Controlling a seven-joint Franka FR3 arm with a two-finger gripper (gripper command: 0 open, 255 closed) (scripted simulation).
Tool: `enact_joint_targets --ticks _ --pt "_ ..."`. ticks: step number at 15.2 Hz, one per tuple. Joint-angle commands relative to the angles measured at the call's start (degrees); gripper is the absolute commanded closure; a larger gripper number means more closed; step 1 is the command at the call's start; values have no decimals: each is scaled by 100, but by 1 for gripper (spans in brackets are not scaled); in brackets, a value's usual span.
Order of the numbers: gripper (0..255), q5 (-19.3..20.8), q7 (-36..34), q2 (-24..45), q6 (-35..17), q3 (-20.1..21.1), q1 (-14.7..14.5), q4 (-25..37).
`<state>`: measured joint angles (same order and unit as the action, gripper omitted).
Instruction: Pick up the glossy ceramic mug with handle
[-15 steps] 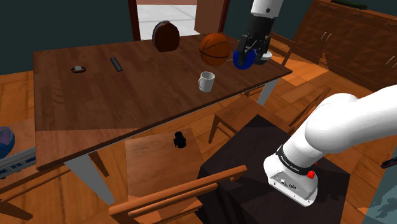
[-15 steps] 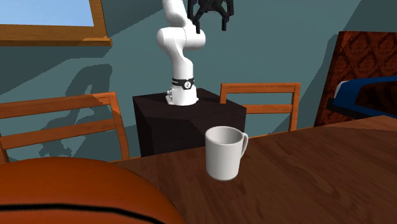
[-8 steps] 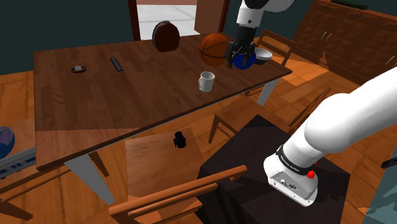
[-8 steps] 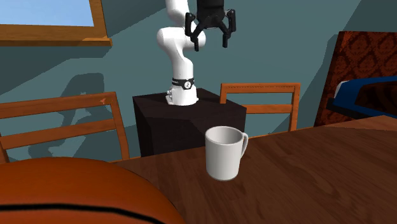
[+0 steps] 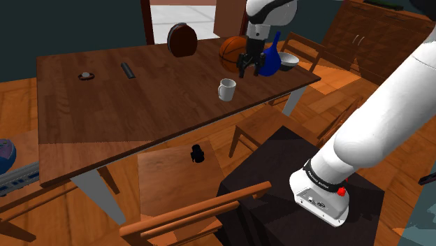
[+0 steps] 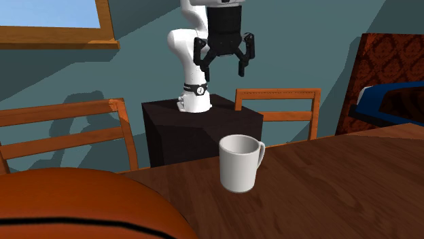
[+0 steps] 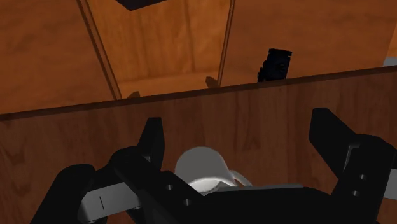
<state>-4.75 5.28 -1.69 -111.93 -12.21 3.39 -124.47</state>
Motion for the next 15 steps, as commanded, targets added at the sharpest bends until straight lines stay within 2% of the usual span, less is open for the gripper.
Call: enact_joint_targets --ticks 1,7,12,15 --pt "0 -85 108 479 -145 -34 26 301" --pt "0 -339 418 1864 -301 -81 207 1422" --pt "0 -519 589 3040 -233 -52 429 2591" --pt "0 -559 620 3272 -325 -31 469 2720"
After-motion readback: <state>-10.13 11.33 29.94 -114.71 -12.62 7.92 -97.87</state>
